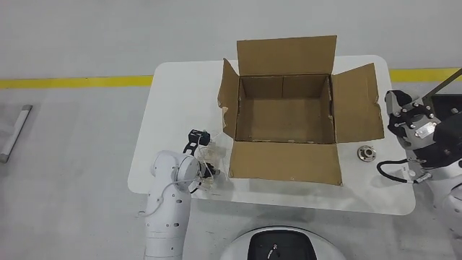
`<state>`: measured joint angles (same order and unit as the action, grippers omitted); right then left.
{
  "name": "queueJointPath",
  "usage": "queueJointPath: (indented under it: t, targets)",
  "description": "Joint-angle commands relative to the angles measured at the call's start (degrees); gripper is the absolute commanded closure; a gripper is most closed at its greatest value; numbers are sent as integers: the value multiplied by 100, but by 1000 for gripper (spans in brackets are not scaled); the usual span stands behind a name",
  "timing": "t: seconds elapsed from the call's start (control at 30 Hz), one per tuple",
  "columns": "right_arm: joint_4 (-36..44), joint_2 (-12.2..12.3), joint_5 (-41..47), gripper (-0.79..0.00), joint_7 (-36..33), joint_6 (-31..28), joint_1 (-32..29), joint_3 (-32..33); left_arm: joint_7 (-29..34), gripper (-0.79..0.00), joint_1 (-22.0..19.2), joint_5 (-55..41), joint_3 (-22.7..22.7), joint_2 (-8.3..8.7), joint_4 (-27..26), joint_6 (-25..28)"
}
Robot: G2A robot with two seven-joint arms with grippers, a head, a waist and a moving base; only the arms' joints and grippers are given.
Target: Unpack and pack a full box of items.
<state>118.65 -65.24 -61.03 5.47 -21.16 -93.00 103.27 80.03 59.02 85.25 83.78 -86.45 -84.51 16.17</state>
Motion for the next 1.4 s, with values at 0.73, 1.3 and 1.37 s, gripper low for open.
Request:
queueJointPath:
  t: [0.73, 1.3, 1.37]
  targets:
    - [31, -20, 363, -329, -290, 134, 33, 158, -64, 0, -104, -401, -51, 155, 133, -157]
    - [-929, 55, 3845, -785, -3485, 1123, 666, 761, 8, 0, 285, -993, 364, 308, -1547, -535]
    - [-1081, 58, 4094, -785, -3678, 1171, 711, 667, 1, 0, 292, -1052, 373, 323, -1701, -558]
